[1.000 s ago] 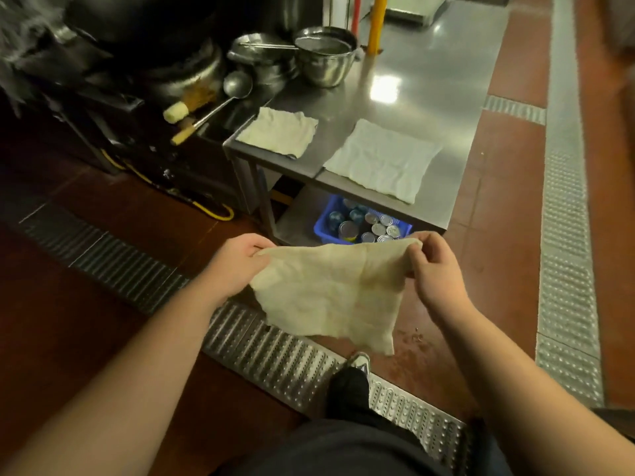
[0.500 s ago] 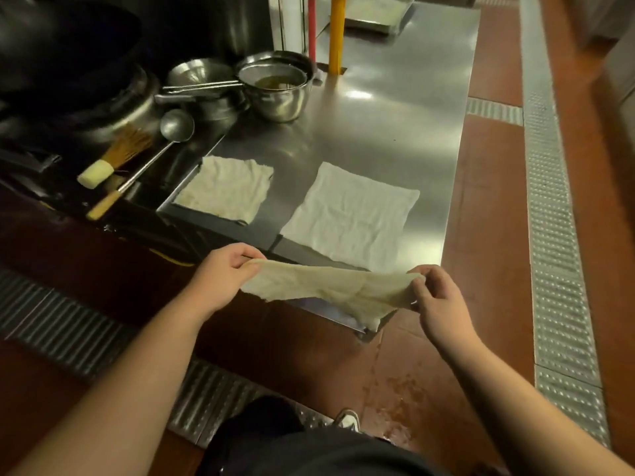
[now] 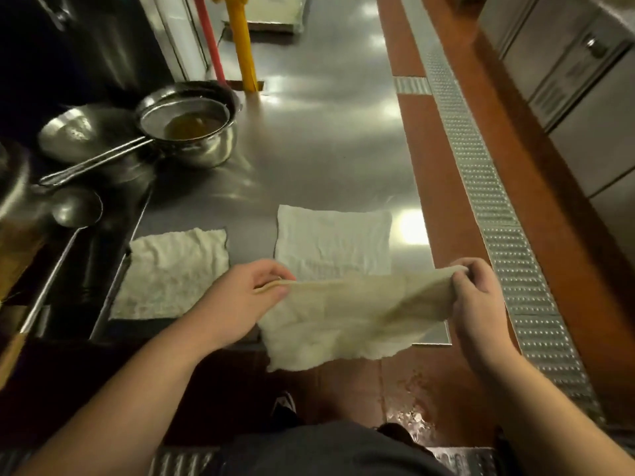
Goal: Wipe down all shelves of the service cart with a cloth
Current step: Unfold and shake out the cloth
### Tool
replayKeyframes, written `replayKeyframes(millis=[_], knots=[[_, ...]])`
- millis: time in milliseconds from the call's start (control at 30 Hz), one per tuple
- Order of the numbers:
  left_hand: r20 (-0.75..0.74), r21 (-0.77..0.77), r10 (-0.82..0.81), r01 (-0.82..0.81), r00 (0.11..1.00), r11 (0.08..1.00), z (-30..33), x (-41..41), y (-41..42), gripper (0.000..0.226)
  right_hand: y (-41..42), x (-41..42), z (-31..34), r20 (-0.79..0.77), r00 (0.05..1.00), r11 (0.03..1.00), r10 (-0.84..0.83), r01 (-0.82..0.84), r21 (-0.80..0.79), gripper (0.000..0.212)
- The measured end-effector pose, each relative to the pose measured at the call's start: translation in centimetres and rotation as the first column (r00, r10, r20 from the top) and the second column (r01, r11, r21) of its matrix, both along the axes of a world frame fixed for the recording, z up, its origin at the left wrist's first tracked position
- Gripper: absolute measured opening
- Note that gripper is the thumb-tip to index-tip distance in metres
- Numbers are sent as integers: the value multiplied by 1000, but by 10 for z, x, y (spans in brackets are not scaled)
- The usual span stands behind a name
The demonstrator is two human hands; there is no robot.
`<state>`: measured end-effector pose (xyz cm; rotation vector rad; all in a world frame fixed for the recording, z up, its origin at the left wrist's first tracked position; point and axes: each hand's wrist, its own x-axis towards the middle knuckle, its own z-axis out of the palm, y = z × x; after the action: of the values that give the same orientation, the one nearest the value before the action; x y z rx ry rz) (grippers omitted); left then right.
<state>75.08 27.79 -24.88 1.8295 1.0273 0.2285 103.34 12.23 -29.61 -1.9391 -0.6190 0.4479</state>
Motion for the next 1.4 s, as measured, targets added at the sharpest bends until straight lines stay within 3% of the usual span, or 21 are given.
replayKeyframes(millis=[300,467,900,1400], knots=[[118,24,-254,253,960,967,38,108,24,12,-37,53,41,80,946,944,-315,304,130,19],[140,66,-306,300,942,952,43,205,4,10,-85,128,43,76,898,894,-433,417,162,18],[202,87,-276,264,940,961,25,458,-80,12,-193,344,46,42,895,892,-444,437,114,17],[211,87,-308,296,928,951,10,685,-14,13,-142,555,37,-16,864,859,-503,502,97,16]])
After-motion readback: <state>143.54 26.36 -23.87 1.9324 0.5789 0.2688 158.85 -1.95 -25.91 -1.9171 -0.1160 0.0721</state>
